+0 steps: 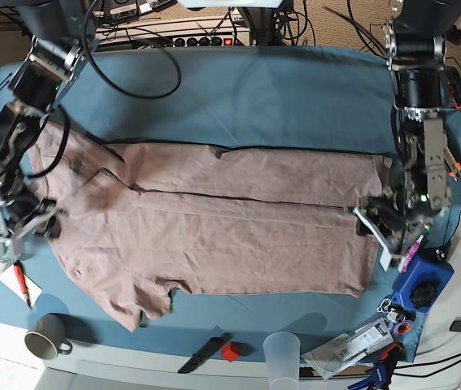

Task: Fold the T-shirt properly
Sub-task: 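Open both grippers and lift them off the folded shirt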

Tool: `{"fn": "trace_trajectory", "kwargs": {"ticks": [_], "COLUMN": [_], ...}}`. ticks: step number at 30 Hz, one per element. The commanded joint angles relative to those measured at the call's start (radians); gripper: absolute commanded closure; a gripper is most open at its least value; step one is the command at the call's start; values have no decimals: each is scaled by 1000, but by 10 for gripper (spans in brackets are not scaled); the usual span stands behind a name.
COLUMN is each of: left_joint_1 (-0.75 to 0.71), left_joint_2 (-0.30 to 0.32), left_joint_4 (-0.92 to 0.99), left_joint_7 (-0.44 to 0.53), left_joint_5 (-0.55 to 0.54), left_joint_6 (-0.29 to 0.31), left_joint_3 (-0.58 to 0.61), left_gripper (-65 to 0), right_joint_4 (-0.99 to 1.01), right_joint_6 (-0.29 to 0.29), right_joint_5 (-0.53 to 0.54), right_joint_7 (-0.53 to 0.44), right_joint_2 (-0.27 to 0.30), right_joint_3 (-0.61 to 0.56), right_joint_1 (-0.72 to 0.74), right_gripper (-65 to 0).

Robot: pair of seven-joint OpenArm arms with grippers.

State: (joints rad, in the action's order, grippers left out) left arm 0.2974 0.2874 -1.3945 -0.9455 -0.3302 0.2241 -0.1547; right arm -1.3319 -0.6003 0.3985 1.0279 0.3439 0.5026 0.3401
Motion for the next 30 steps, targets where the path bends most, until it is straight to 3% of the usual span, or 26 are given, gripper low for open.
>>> {"fn": "trace_trajectory", "kwargs": {"ticks": [1, 11, 13, 16, 22, 30], "left_joint_1": [38, 39, 24, -16, -133, -201], "left_joint_2": [13, 48, 59, 73, 87, 81], "left_joint_4": [-35, -66, -66, -66, -72, -97], "left_joint_7": [-14, -189, -197, -227, -245, -245], "left_joint_5": [-10, -19, -79, -179, -335, -375], "left_joint_6": [0, -18, -16, 38, 114, 123], "left_joint_3": [-6, -61, -111, -189, -314, -343], "left_gripper": [-295, -295, -294, -295, -295, -295], "right_joint_4": [-39, -140, -158, -182, -188, -188], "right_joint_6": [-8, -7, -7, -4, -2, -6], "right_joint_5": [27, 31, 32, 32, 162, 269], "right_joint_7": [3, 95, 124, 140, 176, 216], "right_joint_2": [23, 22, 23, 22, 22, 22], "right_joint_3": [3, 3, 4, 31, 185, 388], "right_joint_1": [32, 20, 16, -1, -65, -202], "right_gripper": [-189, -189, -188, -188, -188, -188]}}
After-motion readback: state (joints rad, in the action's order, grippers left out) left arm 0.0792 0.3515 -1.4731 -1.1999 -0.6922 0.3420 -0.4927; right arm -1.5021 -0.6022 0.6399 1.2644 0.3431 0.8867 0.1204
